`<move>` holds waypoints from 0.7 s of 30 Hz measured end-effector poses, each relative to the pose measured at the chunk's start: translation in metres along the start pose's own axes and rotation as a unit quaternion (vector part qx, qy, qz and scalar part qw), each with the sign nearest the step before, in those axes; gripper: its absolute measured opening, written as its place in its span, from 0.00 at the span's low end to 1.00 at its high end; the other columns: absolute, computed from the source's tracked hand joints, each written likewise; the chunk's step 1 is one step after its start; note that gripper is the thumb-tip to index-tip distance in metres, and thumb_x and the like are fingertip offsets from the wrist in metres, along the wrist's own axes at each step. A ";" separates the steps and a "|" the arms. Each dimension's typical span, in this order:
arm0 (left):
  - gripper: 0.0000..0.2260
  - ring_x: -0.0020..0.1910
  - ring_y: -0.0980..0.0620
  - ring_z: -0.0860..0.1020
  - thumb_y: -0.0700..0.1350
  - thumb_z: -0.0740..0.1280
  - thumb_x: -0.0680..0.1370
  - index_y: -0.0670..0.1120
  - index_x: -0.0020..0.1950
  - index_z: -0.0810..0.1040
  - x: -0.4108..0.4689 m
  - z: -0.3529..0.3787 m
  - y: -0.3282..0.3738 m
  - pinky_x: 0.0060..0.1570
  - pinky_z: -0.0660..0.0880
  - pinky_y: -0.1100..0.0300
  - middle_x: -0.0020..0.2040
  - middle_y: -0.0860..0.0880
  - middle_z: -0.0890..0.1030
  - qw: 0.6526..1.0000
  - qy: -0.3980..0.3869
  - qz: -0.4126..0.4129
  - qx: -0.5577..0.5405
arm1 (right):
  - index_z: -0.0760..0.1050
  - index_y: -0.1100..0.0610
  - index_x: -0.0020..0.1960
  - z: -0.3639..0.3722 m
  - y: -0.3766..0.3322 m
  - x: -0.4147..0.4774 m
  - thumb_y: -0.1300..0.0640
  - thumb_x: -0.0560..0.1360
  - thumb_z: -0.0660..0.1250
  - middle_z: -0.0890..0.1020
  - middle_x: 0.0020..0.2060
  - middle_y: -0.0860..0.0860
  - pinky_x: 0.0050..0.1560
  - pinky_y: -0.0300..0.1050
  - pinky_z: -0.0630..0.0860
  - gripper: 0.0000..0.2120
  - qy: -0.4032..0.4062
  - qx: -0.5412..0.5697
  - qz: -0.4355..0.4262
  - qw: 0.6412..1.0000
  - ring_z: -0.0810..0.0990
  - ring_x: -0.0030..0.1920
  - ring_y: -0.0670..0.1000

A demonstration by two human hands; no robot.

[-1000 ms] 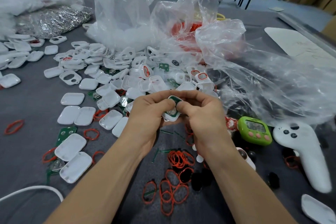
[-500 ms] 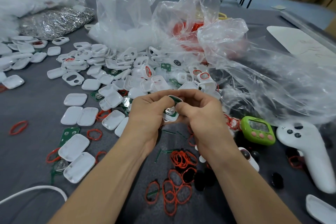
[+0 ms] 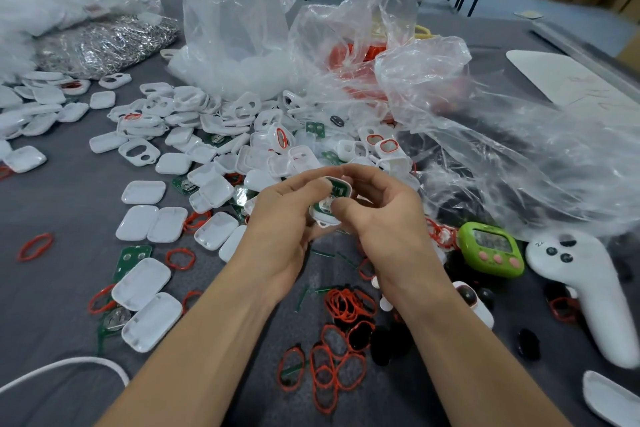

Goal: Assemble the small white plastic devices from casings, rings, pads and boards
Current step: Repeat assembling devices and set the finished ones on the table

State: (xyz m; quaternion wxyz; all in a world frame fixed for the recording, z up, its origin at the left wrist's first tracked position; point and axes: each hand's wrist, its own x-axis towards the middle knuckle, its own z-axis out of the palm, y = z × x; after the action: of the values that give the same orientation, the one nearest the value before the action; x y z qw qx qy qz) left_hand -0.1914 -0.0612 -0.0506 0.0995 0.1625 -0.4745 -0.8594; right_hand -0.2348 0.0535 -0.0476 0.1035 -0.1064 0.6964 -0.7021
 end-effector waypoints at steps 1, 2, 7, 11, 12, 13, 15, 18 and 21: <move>0.16 0.47 0.48 0.86 0.35 0.62 0.80 0.44 0.46 0.89 0.001 -0.001 0.001 0.40 0.83 0.57 0.51 0.41 0.87 0.999 -0.012 -0.017 -0.026 | 0.84 0.50 0.53 -0.002 -0.001 0.000 0.66 0.67 0.75 0.88 0.46 0.47 0.49 0.44 0.82 0.18 0.011 -0.013 -0.007 1.000 0.86 0.48 0.46; 0.15 0.48 0.47 0.86 0.36 0.61 0.79 0.44 0.47 0.89 0.002 -0.002 0.002 0.42 0.84 0.55 0.52 0.41 0.87 0.997 -0.025 -0.036 -0.057 | 0.83 0.49 0.53 -0.003 -0.003 0.000 0.67 0.69 0.76 0.88 0.45 0.45 0.48 0.43 0.82 0.18 0.020 -0.020 -0.011 1.000 0.86 0.48 0.44; 0.14 0.53 0.44 0.85 0.33 0.65 0.70 0.42 0.46 0.89 0.003 -0.004 0.005 0.54 0.84 0.51 0.57 0.39 0.85 0.982 -0.082 -0.090 -0.147 | 0.83 0.49 0.53 -0.003 -0.007 0.000 0.68 0.71 0.76 0.88 0.43 0.43 0.49 0.45 0.83 0.18 0.035 -0.020 -0.013 0.999 0.86 0.46 0.44; 0.14 0.57 0.42 0.84 0.32 0.64 0.73 0.41 0.48 0.88 0.005 -0.006 0.007 0.55 0.83 0.49 0.62 0.38 0.83 0.973 -0.105 -0.108 -0.176 | 0.81 0.44 0.54 -0.004 -0.010 -0.006 0.66 0.72 0.76 0.87 0.45 0.41 0.48 0.34 0.81 0.19 0.063 -0.080 -0.072 0.992 0.85 0.48 0.39; 0.13 0.59 0.41 0.83 0.31 0.64 0.74 0.41 0.50 0.86 0.005 -0.007 0.008 0.56 0.83 0.47 0.63 0.38 0.83 0.971 -0.105 -0.110 -0.183 | 0.80 0.42 0.52 -0.004 -0.011 -0.008 0.64 0.73 0.77 0.86 0.45 0.41 0.47 0.32 0.80 0.18 0.070 -0.116 -0.104 0.985 0.84 0.49 0.38; 0.13 0.62 0.40 0.82 0.31 0.64 0.74 0.41 0.51 0.85 0.005 -0.008 0.008 0.58 0.82 0.46 0.64 0.37 0.82 0.970 -0.105 -0.113 -0.189 | 0.80 0.42 0.50 -0.004 -0.012 -0.010 0.63 0.73 0.77 0.86 0.46 0.40 0.45 0.31 0.80 0.17 0.074 -0.153 -0.135 0.976 0.83 0.48 0.36; 0.13 0.62 0.39 0.82 0.30 0.64 0.73 0.41 0.49 0.86 0.005 -0.009 0.009 0.60 0.81 0.44 0.63 0.37 0.82 0.968 -0.103 -0.116 -0.197 | 0.81 0.44 0.49 -0.004 -0.013 -0.012 0.62 0.73 0.77 0.84 0.52 0.38 0.44 0.29 0.79 0.14 0.074 -0.208 -0.177 0.959 0.80 0.48 0.29; 0.13 0.56 0.41 0.84 0.29 0.64 0.73 0.41 0.50 0.85 0.005 -0.010 0.010 0.58 0.81 0.43 0.62 0.38 0.83 0.964 -0.101 -0.114 -0.219 | 0.84 0.46 0.48 -0.006 -0.012 -0.011 0.61 0.71 0.78 0.81 0.64 0.40 0.51 0.31 0.80 0.11 0.061 -0.226 -0.196 0.952 0.78 0.58 0.29; 0.14 0.54 0.42 0.85 0.29 0.64 0.73 0.41 0.49 0.85 0.004 -0.011 0.012 0.55 0.82 0.44 0.60 0.39 0.84 0.962 -0.102 -0.113 -0.229 | 0.86 0.48 0.47 -0.007 -0.011 -0.009 0.62 0.71 0.79 0.81 0.67 0.44 0.55 0.42 0.83 0.11 0.042 -0.218 -0.203 0.954 0.79 0.63 0.37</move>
State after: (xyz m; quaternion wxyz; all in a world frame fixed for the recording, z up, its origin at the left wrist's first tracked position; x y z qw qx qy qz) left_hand -0.1911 -0.0770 -0.0466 -0.0129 0.0999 -0.2516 -0.9626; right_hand -0.2285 0.0633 -0.0372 -0.0962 -0.2360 0.8003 -0.5428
